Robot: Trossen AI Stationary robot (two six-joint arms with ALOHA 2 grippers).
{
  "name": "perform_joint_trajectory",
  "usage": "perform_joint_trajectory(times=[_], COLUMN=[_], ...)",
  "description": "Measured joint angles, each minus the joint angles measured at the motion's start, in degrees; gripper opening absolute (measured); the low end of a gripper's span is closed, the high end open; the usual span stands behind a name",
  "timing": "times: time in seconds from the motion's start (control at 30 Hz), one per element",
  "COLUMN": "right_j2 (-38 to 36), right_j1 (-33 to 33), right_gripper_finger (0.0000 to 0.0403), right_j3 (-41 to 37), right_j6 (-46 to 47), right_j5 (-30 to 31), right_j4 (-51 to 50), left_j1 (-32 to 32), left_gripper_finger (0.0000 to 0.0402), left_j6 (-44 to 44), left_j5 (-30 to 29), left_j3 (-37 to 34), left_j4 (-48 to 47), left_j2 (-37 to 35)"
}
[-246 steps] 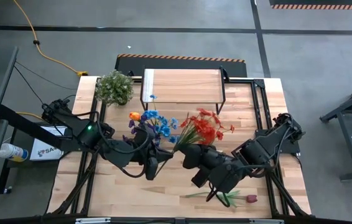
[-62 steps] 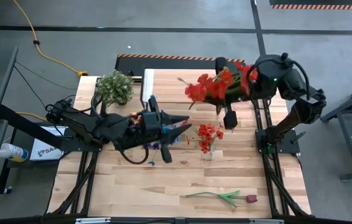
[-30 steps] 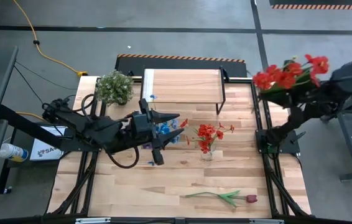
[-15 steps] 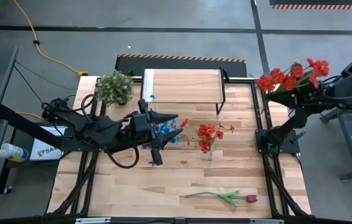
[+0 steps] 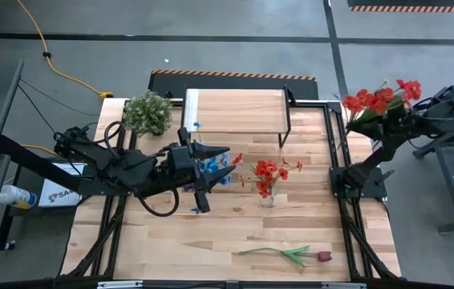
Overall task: Pick and place flowers into a vace then onto a shelf
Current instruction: Put the red flowers into the right transparent vase
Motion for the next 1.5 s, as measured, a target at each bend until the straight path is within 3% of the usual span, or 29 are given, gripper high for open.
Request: perform_joint_trajectory(times=[0.27,0.47,1.0,1.5], right_j2=[-12.82,-17.55,-22.27,-22.69], right_j1=[0.00,0.00,0.00,0.69], right_gripper_finger=[0.0000,0.0000,0.0000,0.0000], right_j3=[-17.46,-27.00,-49.07,-63.98], right_j6=[-0.72,-0.74,-5.22,-13.84], right_j5=[-2.59,-4.87,-9.65,-14.95], right_j4=[12.32,18.46,47.63,79.53], left_j1=[0.00,0.00,0.00,0.00], left_gripper_finger=[0.0232,0.0232,0.0232,0.0232], left_j6=[-0.02,-0.02,-0.02,0.00], left_j5=[-0.77,-2.58,-4.64,-4.96], left_j3=[0.00,0.00,-0.02,-0.02], left_j4=[0.19,0.20,0.15,0.09], left_j2=[0.00,0.00,0.02,0.02])
